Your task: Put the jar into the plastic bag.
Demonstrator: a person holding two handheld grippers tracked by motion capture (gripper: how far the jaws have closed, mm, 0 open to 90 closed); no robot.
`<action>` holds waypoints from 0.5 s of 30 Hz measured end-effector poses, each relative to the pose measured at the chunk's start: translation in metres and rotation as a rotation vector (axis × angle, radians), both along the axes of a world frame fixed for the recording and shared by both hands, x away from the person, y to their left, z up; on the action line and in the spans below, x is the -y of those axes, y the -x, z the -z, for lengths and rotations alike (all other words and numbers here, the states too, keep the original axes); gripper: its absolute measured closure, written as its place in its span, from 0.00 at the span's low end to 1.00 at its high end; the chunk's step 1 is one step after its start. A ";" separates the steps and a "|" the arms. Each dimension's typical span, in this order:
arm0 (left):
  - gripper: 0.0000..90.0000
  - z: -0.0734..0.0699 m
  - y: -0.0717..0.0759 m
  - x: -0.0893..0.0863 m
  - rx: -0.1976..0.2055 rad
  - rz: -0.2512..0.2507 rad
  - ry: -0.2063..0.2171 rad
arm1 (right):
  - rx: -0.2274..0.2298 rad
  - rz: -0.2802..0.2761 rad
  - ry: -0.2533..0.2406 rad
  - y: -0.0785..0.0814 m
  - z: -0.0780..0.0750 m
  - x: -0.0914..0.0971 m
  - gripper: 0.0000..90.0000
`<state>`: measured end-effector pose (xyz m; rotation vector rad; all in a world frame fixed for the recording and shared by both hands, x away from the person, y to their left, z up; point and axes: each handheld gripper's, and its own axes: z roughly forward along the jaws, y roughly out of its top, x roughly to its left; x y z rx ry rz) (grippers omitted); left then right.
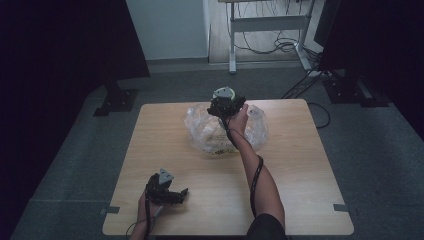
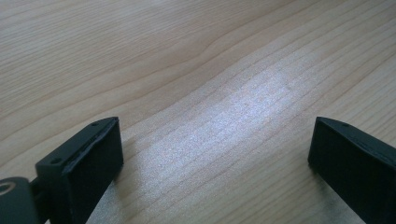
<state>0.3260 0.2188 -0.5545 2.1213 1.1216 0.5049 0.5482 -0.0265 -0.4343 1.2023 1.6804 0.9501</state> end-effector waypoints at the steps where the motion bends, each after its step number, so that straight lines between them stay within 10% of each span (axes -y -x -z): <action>1: 0.03 0.000 0.000 0.000 0.001 0.001 0.000 | -0.005 0.002 0.000 -0.001 0.002 0.001 0.10; 15: 0.03 0.000 0.000 0.000 -0.003 0.002 0.004 | -0.015 0.010 -0.080 -0.007 0.012 0.021 0.09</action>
